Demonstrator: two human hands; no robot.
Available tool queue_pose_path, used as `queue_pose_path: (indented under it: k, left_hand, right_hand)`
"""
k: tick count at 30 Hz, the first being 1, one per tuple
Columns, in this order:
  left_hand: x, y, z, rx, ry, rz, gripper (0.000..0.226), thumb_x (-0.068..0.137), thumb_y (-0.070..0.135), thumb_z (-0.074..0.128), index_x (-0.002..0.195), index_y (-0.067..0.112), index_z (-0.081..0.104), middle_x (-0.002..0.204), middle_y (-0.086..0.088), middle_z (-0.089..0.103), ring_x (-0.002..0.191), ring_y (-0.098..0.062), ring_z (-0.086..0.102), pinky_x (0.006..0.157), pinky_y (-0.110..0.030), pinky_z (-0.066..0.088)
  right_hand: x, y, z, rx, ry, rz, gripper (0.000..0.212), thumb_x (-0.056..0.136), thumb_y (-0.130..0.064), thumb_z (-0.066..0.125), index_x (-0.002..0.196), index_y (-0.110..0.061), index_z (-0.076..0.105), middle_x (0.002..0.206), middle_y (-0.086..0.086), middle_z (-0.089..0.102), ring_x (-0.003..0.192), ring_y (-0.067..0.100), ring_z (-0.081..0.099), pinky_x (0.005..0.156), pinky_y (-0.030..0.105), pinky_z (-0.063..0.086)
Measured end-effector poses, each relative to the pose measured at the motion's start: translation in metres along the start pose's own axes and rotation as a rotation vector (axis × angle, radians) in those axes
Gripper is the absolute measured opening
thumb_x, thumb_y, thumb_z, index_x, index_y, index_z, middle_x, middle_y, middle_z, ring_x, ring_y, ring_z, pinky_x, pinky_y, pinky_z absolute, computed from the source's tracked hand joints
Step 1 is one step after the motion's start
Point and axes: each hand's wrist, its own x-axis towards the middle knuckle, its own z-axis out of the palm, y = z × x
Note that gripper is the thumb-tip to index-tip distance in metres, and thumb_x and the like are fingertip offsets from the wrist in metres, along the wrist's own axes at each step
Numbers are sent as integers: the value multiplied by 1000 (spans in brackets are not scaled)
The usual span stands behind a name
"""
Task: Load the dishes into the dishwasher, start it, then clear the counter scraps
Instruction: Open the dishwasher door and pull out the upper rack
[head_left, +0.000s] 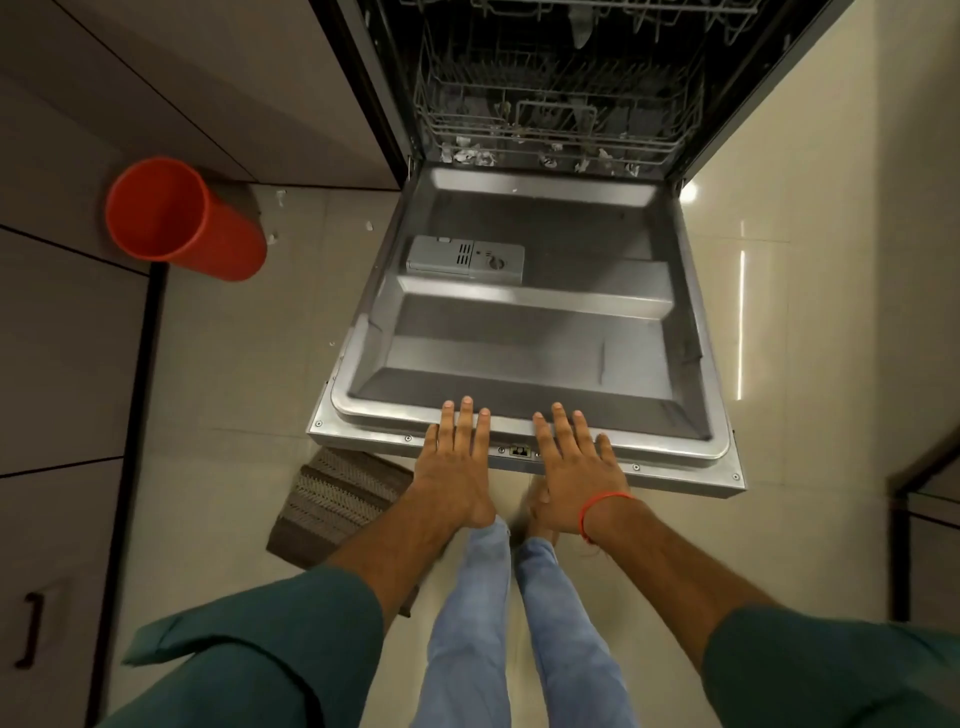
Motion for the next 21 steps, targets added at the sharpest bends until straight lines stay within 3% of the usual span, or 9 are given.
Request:
queue_pose_path:
  k: [8,15,21]
  left_hand:
    - [18,7,13,26,-205,-12,129,83,49,73,154,8,-27,160,-20,-33,150,-39,-26,123,-50,-10]
    - [49,-1,60,64,-273,10,122,87,40,71,155,10,-27,161,-16,-34,151,-38,-24,124,-50,-8]
    - [81,-4,97,59,-260,45,104,96,33,60,158,13,-21,164,-14,-29,153,-36,-20,126,-48,-4]
  right_hand:
    - [27,10,36,-8,-47,-19,105,90,-50,57,158,-24,-19,166,6,-23,154,31,-14,125,51,5]
    - [50,-1,91,89,-32,61,93,96,-44,50,159,-22,-14,166,9,-21,154,32,-15,126,49,4]
    - [73,-8,134,108,-70,111,97,95,-49,53,159,-23,-16,165,11,-25,154,31,-17,124,48,0]
